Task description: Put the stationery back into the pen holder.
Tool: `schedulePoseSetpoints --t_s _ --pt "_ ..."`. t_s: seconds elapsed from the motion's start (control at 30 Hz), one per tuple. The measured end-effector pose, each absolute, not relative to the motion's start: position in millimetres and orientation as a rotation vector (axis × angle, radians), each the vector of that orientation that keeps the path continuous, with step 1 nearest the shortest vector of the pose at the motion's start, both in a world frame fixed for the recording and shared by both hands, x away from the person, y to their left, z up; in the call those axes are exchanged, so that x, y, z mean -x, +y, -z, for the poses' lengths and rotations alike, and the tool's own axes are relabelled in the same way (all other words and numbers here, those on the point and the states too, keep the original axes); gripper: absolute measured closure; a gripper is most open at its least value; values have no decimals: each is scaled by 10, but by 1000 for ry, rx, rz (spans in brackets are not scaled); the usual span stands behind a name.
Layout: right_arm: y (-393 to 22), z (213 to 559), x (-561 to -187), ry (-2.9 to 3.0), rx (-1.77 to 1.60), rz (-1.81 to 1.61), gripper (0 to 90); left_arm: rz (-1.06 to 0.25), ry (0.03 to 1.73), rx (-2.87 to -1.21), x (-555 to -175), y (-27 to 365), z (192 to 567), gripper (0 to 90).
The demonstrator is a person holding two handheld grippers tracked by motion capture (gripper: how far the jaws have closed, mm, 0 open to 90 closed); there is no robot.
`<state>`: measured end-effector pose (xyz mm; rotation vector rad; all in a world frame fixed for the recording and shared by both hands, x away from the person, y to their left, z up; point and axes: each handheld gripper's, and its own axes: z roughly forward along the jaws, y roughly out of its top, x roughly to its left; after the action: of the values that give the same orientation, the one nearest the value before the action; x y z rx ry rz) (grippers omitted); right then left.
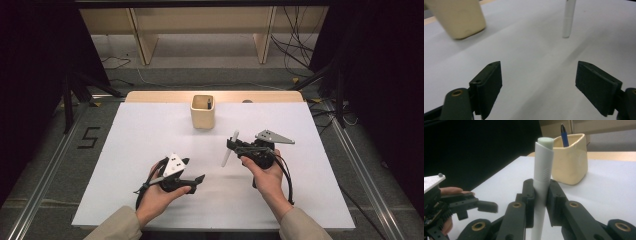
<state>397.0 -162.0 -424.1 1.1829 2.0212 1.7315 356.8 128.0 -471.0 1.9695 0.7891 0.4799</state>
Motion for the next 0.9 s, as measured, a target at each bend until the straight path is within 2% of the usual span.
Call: schedulePoseSetpoints --t_s 0.37,0.9 --pt "-1503 4122 -4031 2005 -1094 -1658 786 -525 841 -1951 -3541 1666 4717 198" --pt "-1234 3837 -4315 1914 -969 -1616 786 -529 858 -1954 -3550 1703 4766 200"
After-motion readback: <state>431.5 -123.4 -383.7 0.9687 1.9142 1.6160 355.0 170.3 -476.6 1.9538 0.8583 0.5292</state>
